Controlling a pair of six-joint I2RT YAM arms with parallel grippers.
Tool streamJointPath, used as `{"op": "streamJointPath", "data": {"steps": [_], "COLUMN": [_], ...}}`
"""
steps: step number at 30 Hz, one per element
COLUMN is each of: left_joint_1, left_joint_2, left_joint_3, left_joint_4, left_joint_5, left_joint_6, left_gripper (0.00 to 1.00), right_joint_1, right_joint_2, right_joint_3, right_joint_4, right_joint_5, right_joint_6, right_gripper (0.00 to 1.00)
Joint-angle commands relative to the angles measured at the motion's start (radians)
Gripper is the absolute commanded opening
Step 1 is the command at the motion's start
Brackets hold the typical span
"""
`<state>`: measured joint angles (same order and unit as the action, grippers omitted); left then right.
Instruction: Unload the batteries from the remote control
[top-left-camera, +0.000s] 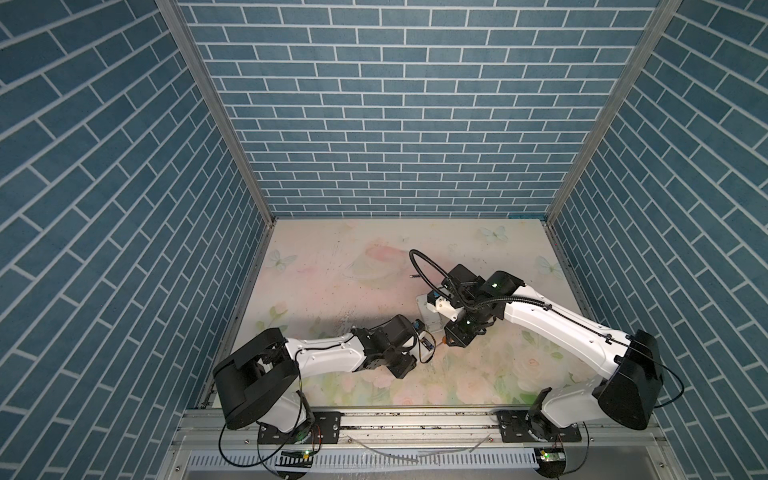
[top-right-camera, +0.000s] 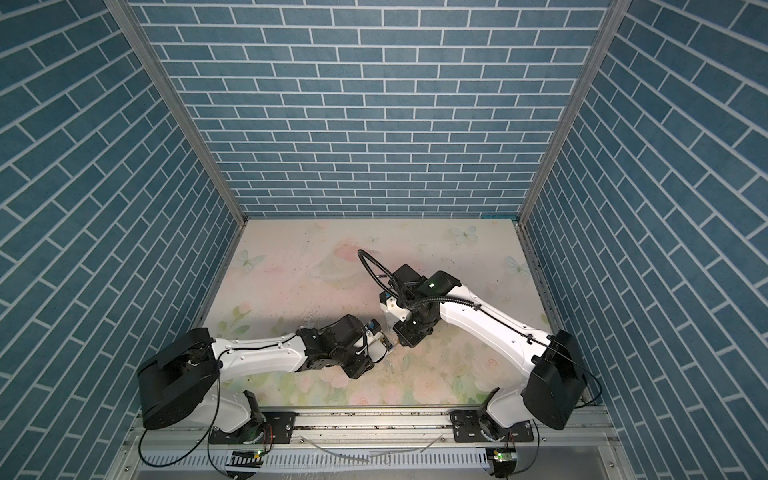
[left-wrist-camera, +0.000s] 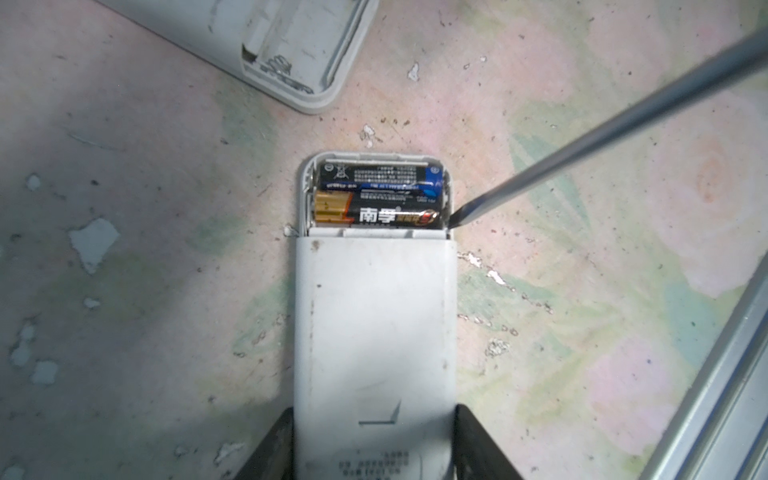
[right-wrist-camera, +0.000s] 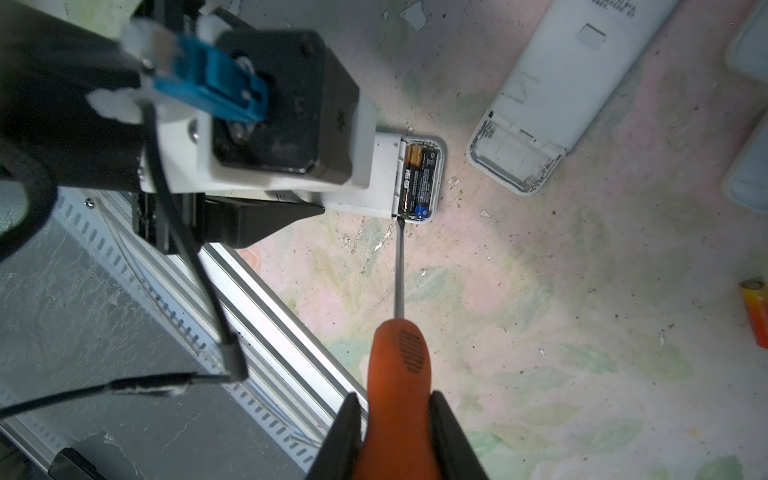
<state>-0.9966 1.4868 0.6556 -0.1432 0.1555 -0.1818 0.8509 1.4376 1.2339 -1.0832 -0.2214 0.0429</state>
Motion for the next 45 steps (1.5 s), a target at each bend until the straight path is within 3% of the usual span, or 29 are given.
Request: {"op": "streamJointPath", "data": {"steps": [1,45], "left_joint_1": [-0.009,-0.008], "left_joint_2": [0.022,0.028], "left_joint_3": [-0.025,-0.017], "left_joint_4": [-0.024,-0.029], "left_joint_5": [0.032,0.028], "left_joint_6": [0.008,0.009], "left_gripper": [0.47,0.45], "right_joint_1": [0.003,0.007], "right_joint_2": [-0.031,-0.054], "right_joint_3": [0.016,-0.030], "right_joint_4": [-0.014,-0.014], "right_joint_5": [0.026,-0.029], "right_joint_6": [-0.054,-0.042], "right_gripper": [0.00,0.00]}}
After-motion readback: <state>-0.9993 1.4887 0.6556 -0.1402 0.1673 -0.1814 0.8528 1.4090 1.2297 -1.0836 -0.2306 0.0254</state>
